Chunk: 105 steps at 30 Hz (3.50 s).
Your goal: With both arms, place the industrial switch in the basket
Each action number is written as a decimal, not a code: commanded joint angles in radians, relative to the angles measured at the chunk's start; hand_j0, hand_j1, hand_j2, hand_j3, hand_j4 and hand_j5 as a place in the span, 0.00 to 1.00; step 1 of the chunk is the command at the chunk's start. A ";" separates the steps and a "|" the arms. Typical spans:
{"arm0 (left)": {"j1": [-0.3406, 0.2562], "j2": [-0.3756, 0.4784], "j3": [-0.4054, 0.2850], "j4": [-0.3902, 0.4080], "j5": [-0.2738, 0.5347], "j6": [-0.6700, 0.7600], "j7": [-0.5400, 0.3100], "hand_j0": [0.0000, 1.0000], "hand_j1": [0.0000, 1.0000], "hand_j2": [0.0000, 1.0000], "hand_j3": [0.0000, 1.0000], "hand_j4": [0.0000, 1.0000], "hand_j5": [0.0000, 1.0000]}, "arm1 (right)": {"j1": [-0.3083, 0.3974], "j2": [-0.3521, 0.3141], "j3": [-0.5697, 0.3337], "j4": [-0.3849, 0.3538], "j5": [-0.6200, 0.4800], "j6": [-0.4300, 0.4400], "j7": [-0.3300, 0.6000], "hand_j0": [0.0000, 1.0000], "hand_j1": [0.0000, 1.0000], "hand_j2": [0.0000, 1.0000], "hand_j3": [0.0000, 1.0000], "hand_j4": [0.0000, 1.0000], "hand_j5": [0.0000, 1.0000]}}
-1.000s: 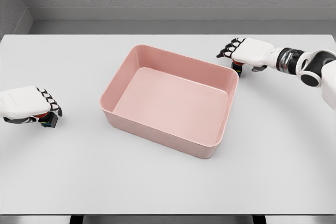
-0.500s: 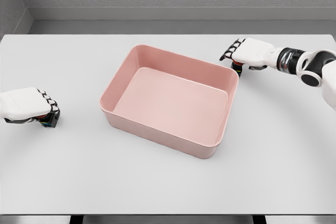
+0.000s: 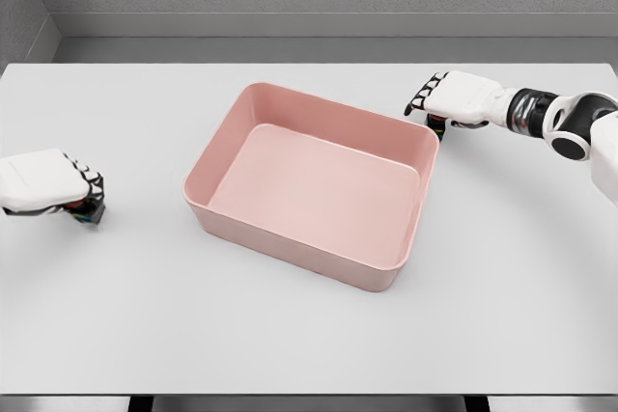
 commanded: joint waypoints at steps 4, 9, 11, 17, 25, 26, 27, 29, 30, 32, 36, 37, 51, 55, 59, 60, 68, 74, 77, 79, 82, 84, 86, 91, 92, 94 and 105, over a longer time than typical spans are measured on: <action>-0.029 -0.002 0.005 -0.001 0.010 -0.004 0.000 0.44 0.44 0.44 0.44 0.44 0.44 | 0.000 -0.003 -0.001 -0.007 -0.003 0.001 0.001 0.71 0.71 0.71 0.71 0.71 0.71; -0.054 -0.007 0.008 -0.001 0.028 -0.010 0.003 0.44 0.44 0.44 0.44 0.44 0.44 | 0.000 -0.005 0.001 -0.007 -0.001 0.001 0.001 0.67 0.67 0.67 0.67 0.67 0.67; -0.071 -0.008 0.008 -0.001 0.034 -0.010 0.001 0.46 0.46 0.46 0.46 0.46 0.46 | 0.002 -0.005 0.001 -0.007 0.000 0.001 0.001 0.65 0.65 0.65 0.65 0.65 0.65; -0.115 -0.013 0.008 -0.001 0.092 -0.022 0.000 0.46 0.46 0.46 0.46 0.46 0.46 | 0.002 -0.005 0.007 -0.007 0.002 0.001 0.004 0.60 0.60 0.60 0.60 0.60 0.60; -0.180 -0.050 0.005 -0.004 0.158 -0.068 0.000 0.47 0.47 0.47 0.47 0.47 0.47 | 0.000 -0.005 0.005 -0.007 0.017 0.001 0.003 0.54 0.54 0.54 0.54 0.54 0.54; -0.189 -0.065 0.005 -0.004 0.161 -0.075 -0.002 0.47 0.47 0.47 0.47 0.47 0.47 | 0.000 -0.003 0.005 -0.007 0.017 0.001 0.003 0.54 0.54 0.54 0.54 0.54 0.54; -0.203 -0.073 0.005 -0.004 0.163 -0.084 -0.003 0.47 0.47 0.47 0.47 0.47 0.47 | 0.000 -0.003 0.005 -0.008 0.017 0.001 0.003 0.54 0.54 0.54 0.54 0.54 0.54; -0.227 -0.079 0.005 -0.007 0.187 -0.096 -0.003 0.47 0.47 0.47 0.47 0.47 0.47 | 0.000 -0.003 0.005 -0.007 0.017 0.001 0.003 0.51 0.51 0.51 0.51 0.51 0.51; -0.232 -0.083 0.005 -0.007 0.192 -0.104 -0.003 0.47 0.47 0.47 0.47 0.47 0.47 | 0.000 -0.003 0.005 -0.007 0.017 0.001 0.003 0.51 0.51 0.51 0.51 0.51 0.51; -0.247 -0.099 0.003 -0.007 0.195 -0.104 -0.003 0.47 0.47 0.47 0.47 0.47 0.47 | -0.002 -0.005 0.004 -0.008 0.017 0.001 0.003 0.50 0.50 0.50 0.50 0.50 0.50; -0.265 -0.139 -0.001 -0.006 0.194 -0.104 -0.003 0.47 0.47 0.47 0.47 0.47 0.47 | -0.006 -0.006 -0.003 -0.008 0.016 0.001 0.001 0.50 0.50 0.50 0.50 0.50 0.50; -0.272 -0.151 -0.001 -0.006 0.195 -0.104 -0.003 0.47 0.47 0.47 0.47 0.47 0.47 | -0.008 -0.009 -0.004 -0.008 0.016 0.001 0.000 0.50 0.50 0.50 0.50 0.50 0.50; -0.361 -0.369 -0.116 0.001 0.166 -0.088 -0.077 0.47 0.47 0.47 0.47 0.47 0.47 | -0.012 -0.026 -0.044 -0.018 0.010 0.001 0.000 0.47 0.47 0.47 0.47 0.47 0.47; -0.361 -0.386 -0.136 -0.001 0.164 -0.088 -0.088 0.47 0.47 0.47 0.47 0.47 0.47 | -0.014 -0.043 -0.065 -0.021 0.008 0.001 0.000 0.47 0.47 0.47 0.47 0.47 0.47; -0.359 -0.404 -0.151 0.004 0.135 -0.087 -0.089 0.49 0.49 0.49 0.49 0.49 0.49 | -0.014 -0.044 -0.082 -0.034 0.006 0.001 0.000 0.47 0.47 0.47 0.47 0.47 0.47; -0.358 -0.410 -0.155 0.011 0.134 -0.087 -0.089 0.49 0.49 0.49 0.49 0.49 0.49 | -0.012 -0.046 -0.082 -0.042 0.005 0.001 -0.005 0.47 0.47 0.47 0.47 0.47 0.47; -0.356 -0.421 -0.188 0.013 0.120 -0.087 -0.089 0.53 0.53 0.53 0.53 0.53 0.53 | -0.014 -0.069 -0.084 -0.103 -0.026 0.001 -0.008 0.47 0.47 0.47 0.47 0.47 0.47; -0.353 -0.432 -0.194 0.014 0.122 -0.085 -0.089 0.74 0.74 0.74 0.74 0.74 0.74 | -0.012 -0.097 -0.101 -0.142 -0.029 0.001 -0.009 0.47 0.47 0.47 0.47 0.47 0.47; -0.353 -0.432 -0.196 0.014 0.122 -0.085 -0.088 0.96 0.96 0.96 0.96 0.96 0.96 | -0.011 -0.097 -0.111 -0.151 -0.029 0.001 -0.009 0.47 0.47 0.47 0.47 0.47 0.47; -0.353 -0.432 -0.196 0.014 0.122 -0.085 -0.088 0.98 0.98 0.98 0.98 0.98 0.98 | -0.006 -0.098 -0.113 -0.179 -0.041 0.001 -0.009 0.47 0.47 0.47 0.47 0.47 0.47; -0.353 -0.432 -0.196 0.014 0.122 -0.085 -0.088 1.00 1.00 1.00 1.00 1.00 1.00 | 0.000 -0.115 -0.113 -0.222 -0.055 0.001 -0.009 0.47 0.47 0.47 0.47 0.47 0.47; -0.353 -0.432 -0.194 0.014 0.122 -0.085 -0.088 1.00 1.00 1.00 1.00 1.00 1.00 | 0.000 -0.118 -0.113 -0.234 -0.055 0.001 -0.009 0.47 0.47 0.47 0.47 0.47 0.47; -0.359 -0.428 -0.194 0.013 0.126 -0.087 -0.088 1.00 1.00 1.00 1.00 1.00 1.00 | 0.000 -0.118 -0.113 -0.248 -0.056 0.001 -0.009 0.47 0.47 0.47 0.47 0.47 0.47; -0.466 -0.320 -0.182 0.010 0.328 -0.125 -0.057 1.00 1.00 1.00 1.00 1.00 1.00 | 0.005 -0.118 -0.113 -0.298 -0.072 0.001 -0.009 0.47 0.47 0.47 0.47 0.47 0.47; -0.476 -0.261 -0.181 0.013 0.416 -0.194 -0.025 1.00 1.00 1.00 1.00 1.00 1.00 | 0.009 -0.118 -0.113 -0.311 -0.073 0.001 -0.009 0.47 0.47 0.47 0.47 0.47 0.47; -0.460 -0.159 -0.185 0.086 0.623 -0.230 -0.012 1.00 1.00 1.00 1.00 1.00 1.00 | 0.012 -0.120 -0.115 -0.320 -0.076 0.001 -0.011 0.47 0.47 0.47 0.47 0.47 0.47; -0.290 -0.093 -0.239 0.221 0.654 -0.230 -0.012 1.00 1.00 1.00 1.00 1.00 1.00 | 0.012 -0.121 -0.115 -0.376 -0.107 0.001 -0.009 0.47 0.47 0.47 0.47 0.47 0.47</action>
